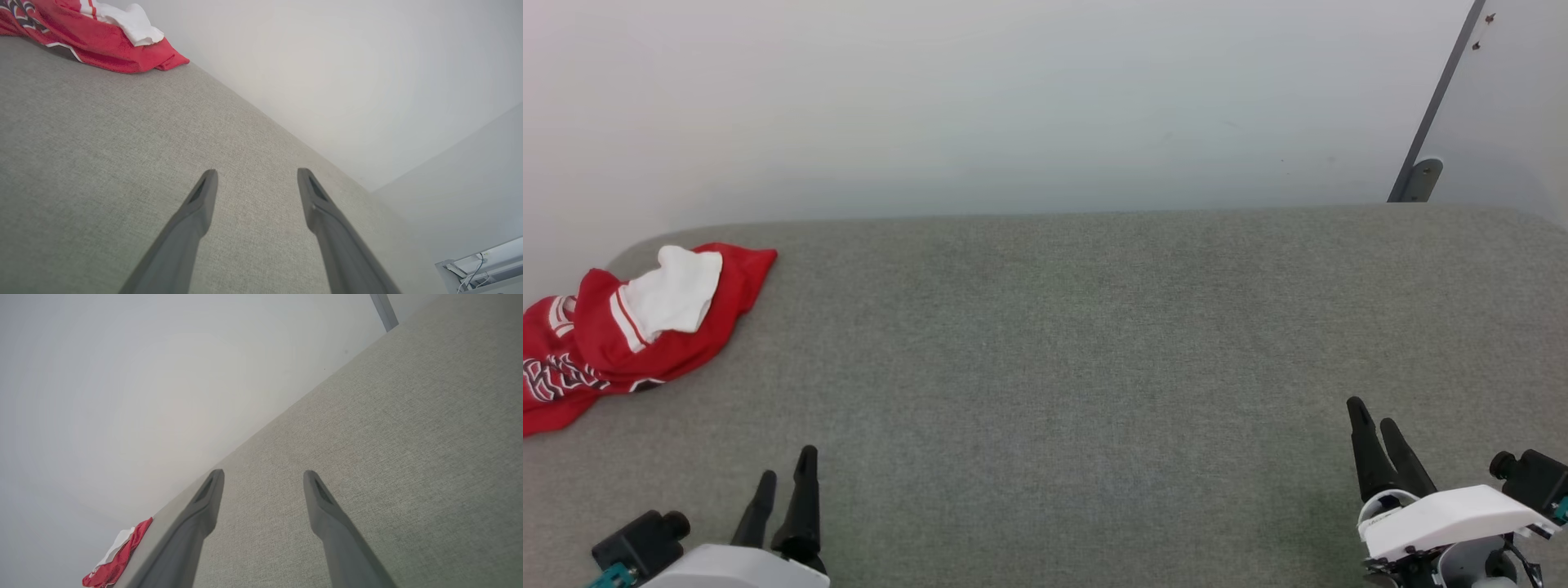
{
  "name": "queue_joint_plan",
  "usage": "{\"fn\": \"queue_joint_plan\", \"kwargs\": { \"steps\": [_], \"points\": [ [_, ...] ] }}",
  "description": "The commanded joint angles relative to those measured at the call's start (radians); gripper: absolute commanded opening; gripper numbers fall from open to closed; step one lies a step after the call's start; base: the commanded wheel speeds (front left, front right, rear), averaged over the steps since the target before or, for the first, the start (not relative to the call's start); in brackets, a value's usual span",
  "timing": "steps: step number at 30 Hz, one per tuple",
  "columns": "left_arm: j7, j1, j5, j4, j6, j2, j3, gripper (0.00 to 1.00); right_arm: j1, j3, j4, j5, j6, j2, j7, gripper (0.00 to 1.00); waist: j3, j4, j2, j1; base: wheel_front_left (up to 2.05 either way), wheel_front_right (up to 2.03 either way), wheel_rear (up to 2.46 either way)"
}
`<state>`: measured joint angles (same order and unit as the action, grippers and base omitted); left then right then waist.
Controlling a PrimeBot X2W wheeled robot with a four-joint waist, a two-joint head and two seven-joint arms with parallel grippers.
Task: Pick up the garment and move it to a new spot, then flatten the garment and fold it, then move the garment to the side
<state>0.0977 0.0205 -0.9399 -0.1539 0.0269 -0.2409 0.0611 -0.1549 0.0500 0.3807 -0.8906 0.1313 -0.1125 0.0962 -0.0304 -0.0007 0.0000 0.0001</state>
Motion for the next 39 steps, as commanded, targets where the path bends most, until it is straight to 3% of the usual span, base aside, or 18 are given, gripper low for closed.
{"fn": "queue_joint_plan", "kwargs": {
  "steps": [1, 13, 39],
  "points": [
    [0.009, -0.005, 0.035, 0.016, 0.007, -0.016, 0.005, 1.0, -0.023, -0.003, -0.004, 0.042, 0.0, 0.0, 0.007, 1.0, -0.001, 0.0, 0.0, 0.0, 0.0, 0.0, 0.0],
    [0.044, 0.013, 0.2, 0.04, 0.014, -0.037, 0.006, 1.0, -0.029, -0.03, -0.005, 0.237, -0.001, 0.014, 0.018, 1.0, -0.006, -0.001, 0.0, 0.0, 0.0, 0.0, 0.0],
    [0.107, 0.045, 0.466, 0.052, -0.055, -0.051, -0.031, 1.0, -0.028, -0.042, -0.022, 0.507, -0.001, 0.024, 0.051, 1.0, -0.02, -0.006, 0.0, 0.0, 0.0, 0.0, 0.0]
  ]
}}
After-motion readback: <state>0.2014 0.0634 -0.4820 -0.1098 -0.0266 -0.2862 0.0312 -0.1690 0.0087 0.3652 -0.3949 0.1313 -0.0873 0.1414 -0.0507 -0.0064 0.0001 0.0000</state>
